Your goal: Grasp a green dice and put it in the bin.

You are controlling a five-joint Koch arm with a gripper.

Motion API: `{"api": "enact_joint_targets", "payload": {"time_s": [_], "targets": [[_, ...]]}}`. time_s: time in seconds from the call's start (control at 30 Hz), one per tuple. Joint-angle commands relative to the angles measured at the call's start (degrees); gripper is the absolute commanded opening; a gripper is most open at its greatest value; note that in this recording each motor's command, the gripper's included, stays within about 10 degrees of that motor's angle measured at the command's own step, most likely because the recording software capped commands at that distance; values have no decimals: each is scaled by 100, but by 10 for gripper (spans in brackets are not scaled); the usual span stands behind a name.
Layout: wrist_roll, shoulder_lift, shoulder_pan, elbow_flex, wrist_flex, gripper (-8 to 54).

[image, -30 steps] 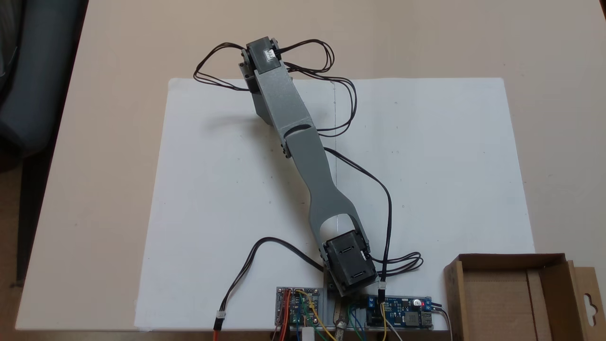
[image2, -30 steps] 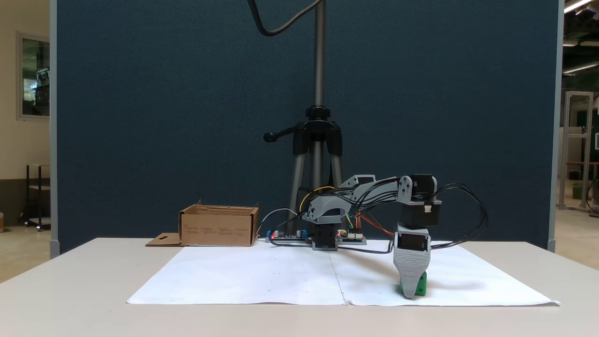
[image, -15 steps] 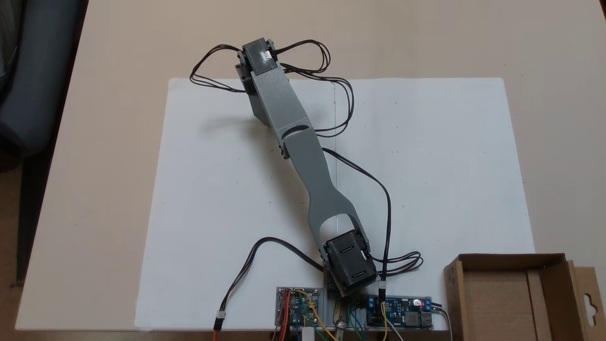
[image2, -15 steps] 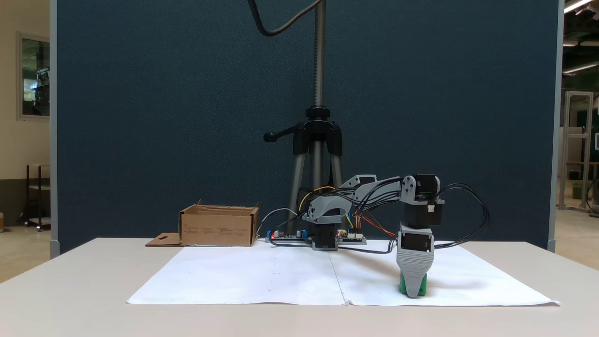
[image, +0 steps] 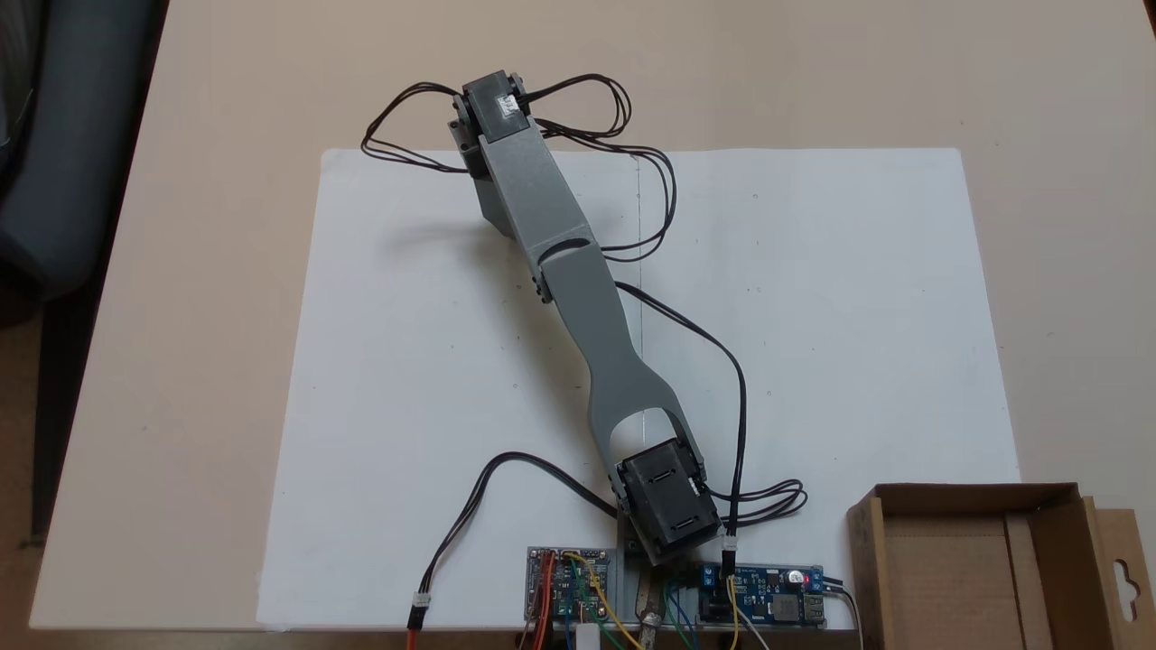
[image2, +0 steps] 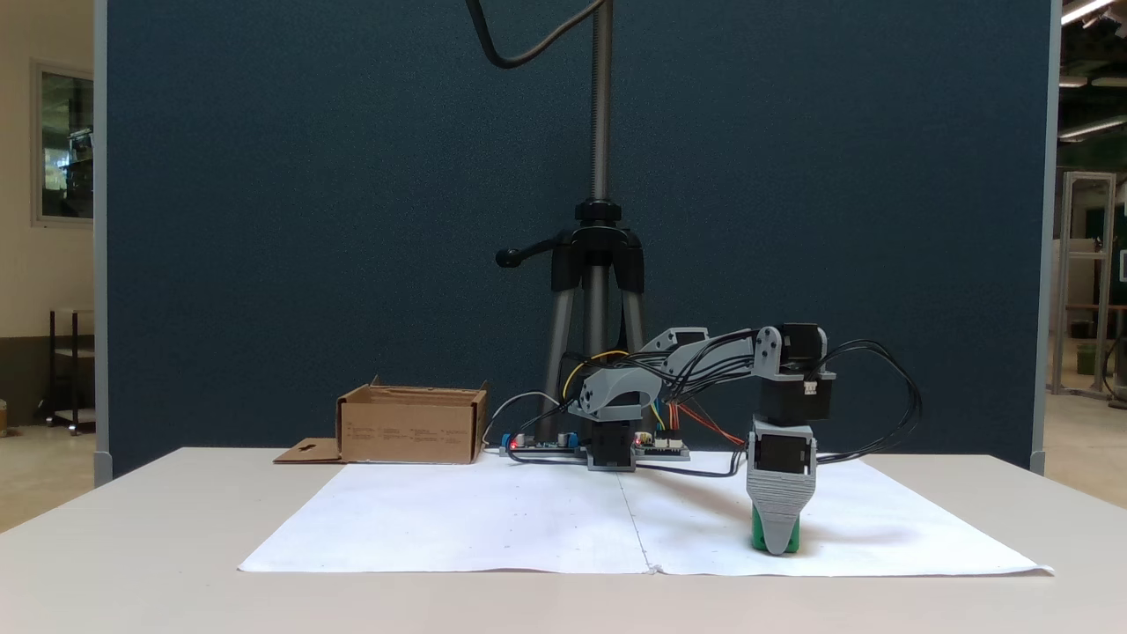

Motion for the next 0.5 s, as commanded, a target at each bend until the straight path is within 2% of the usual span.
{"api": "enact_joint_targets", "payload": {"time_s": [0.0, 0.1, 0.2, 0.47], "targets": [[281, 123, -70, -123, 141, 120], [281, 281, 9, -88, 237, 120], [246, 1028, 246, 396, 202, 120], [-721, 3030, 1257, 3146, -1125, 120]]}}
